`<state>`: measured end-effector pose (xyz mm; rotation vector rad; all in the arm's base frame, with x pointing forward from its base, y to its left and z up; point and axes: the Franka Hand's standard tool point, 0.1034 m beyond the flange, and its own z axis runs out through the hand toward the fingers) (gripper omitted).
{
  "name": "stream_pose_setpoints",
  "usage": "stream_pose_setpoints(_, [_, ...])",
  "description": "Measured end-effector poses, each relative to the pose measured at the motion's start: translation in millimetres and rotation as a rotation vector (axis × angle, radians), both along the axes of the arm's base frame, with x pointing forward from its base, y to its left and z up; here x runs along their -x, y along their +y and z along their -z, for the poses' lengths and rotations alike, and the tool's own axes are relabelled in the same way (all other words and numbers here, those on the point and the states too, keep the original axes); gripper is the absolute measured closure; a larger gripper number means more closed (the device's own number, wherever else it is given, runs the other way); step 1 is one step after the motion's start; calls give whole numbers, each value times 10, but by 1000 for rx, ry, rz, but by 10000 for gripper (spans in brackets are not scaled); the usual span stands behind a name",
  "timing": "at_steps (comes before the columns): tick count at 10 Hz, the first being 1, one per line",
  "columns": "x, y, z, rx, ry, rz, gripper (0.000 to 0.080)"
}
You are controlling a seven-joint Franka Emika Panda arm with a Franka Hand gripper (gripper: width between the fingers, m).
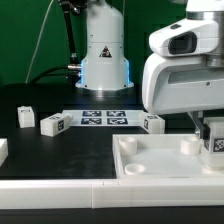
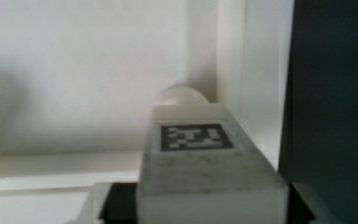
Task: Assemble one leg
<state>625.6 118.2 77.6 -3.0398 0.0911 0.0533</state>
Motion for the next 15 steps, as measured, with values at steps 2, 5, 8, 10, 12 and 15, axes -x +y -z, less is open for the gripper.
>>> stream_pose_setpoints(2, [-16, -18, 7, -11, 17, 290, 506])
stream_pose_setpoints(5, [-7, -22, 12, -10, 52, 633, 506])
stream_pose_setpoints(8, [1, -7, 18, -9, 95, 969, 506])
stream_pose_setpoints(10, [12, 42, 21, 2, 115, 1158, 506])
stream_pose_setpoints(12, [12, 78, 16, -3, 148, 1388, 506])
stream_pose_setpoints(15, [11, 88, 20, -9, 171, 1504, 506])
